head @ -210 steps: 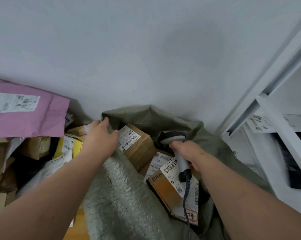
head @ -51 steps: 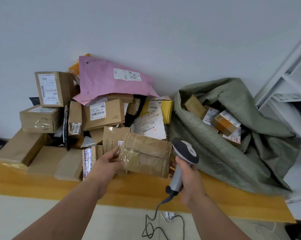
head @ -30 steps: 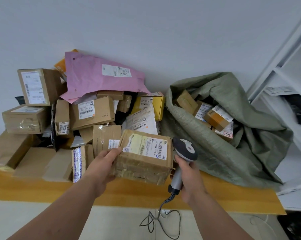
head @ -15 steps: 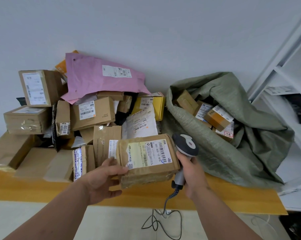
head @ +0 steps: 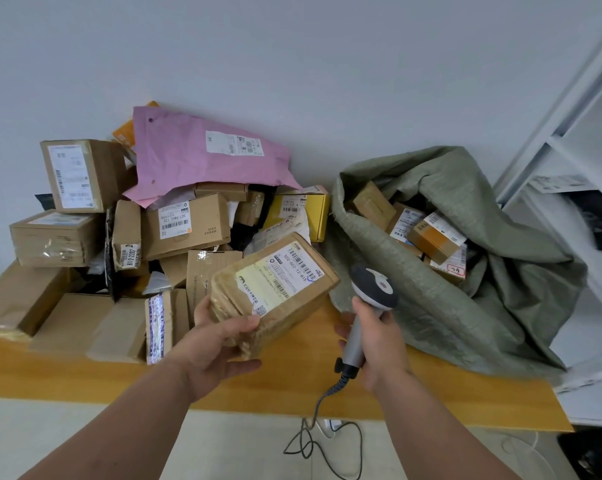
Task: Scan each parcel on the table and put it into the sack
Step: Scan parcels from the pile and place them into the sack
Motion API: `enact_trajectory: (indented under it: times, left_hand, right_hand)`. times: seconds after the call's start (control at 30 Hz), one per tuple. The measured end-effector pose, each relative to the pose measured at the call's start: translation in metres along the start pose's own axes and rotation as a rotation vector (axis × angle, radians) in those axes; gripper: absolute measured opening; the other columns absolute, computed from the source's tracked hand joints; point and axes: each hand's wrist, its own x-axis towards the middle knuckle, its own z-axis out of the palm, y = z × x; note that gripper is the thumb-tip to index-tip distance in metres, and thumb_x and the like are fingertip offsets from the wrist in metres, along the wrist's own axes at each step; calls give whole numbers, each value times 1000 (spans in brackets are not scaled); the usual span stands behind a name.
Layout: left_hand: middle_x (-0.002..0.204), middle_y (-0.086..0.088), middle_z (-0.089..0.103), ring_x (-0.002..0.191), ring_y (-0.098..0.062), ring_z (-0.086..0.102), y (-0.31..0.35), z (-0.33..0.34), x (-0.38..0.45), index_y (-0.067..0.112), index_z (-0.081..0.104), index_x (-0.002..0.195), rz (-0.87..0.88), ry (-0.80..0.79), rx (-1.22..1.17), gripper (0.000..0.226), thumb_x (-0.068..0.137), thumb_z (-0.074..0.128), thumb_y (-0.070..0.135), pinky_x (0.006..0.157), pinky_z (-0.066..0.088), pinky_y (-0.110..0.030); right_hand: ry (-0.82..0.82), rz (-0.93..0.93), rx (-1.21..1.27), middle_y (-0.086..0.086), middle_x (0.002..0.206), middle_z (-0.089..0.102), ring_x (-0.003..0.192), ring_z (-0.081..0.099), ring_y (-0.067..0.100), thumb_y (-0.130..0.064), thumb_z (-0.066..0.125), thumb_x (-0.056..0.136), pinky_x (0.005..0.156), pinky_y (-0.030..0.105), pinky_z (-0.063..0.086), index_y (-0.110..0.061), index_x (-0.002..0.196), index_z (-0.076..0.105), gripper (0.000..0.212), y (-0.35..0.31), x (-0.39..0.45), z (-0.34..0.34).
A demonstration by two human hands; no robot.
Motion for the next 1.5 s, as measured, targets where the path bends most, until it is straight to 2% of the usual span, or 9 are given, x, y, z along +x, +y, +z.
enact_trajectory:
  times: [0.07,0.2,0.37,0.7,0.9,1.07,1.2,1.3,1.5]
  left_hand:
    - [126,-11,60,108,-41,64,-1,8,-3,52,24,136,13,16,12,108,58,83,7,82,55,-62]
    - [127,-10,59,113,-35,61,-9,13,-3,30,32,124,-11,7,71,92,57,92,10,80,56,-58]
    - [128,-11,59,118,-30,57,-11,15,-5,18,44,124,-58,6,93,63,74,82,31,81,57,-56]
    - [128,-7,63,114,-33,62,-5,3,-16,29,43,131,-165,-132,330,99,46,93,45,83,55,-54]
    - [122,2,69,119,-21,56,-5,5,-19,34,58,126,-158,-195,469,87,46,88,52,97,47,-46]
    - [110,0,74,108,-25,60,-5,9,-20,25,64,123,-113,-181,483,87,43,85,52,80,50,-35]
    - [109,-2,74,107,-27,61,-5,12,-18,22,63,123,-50,-123,441,86,44,84,49,79,53,-36]
    - [110,-4,74,109,-28,63,-5,15,-15,23,64,119,-1,-37,399,84,43,83,51,84,53,-39]
    - [112,-3,72,107,-25,63,-6,24,-10,25,66,115,61,48,384,74,50,91,49,80,53,-36]
  right_hand:
    - [-38,21,37,7,112,70,96,72,28,-35,69,92,90,47,56,-29,109,59,21,2,-3,6]
    - [-40,25,93,5,117,67,105,67,28,-48,72,86,95,52,54,-34,121,58,40,-3,-6,16]
    - [-79,-11,117,2,110,70,105,66,24,-35,66,94,100,53,51,-39,106,59,15,-14,-6,17]
    - [-64,-37,15,4,114,72,107,67,28,-35,68,91,101,57,49,-36,114,63,23,-14,-8,7]
    - [-58,-64,-72,2,118,70,110,65,26,-37,68,91,103,55,48,-35,114,61,25,-14,-11,1]
    - [-61,-104,-128,1,116,68,109,64,24,-37,66,92,103,52,48,-35,111,59,20,-20,-13,-6]
    - [6,-146,-160,6,92,71,81,70,22,-30,63,94,76,38,55,-17,111,61,21,-30,-15,-15]
    - [-9,-108,-138,8,72,68,64,69,23,-27,61,94,70,38,52,-14,102,62,15,-38,-21,-22]
    - [-218,-120,-151,13,66,62,57,61,27,-21,57,95,63,36,48,-6,86,64,19,-49,-41,-27]
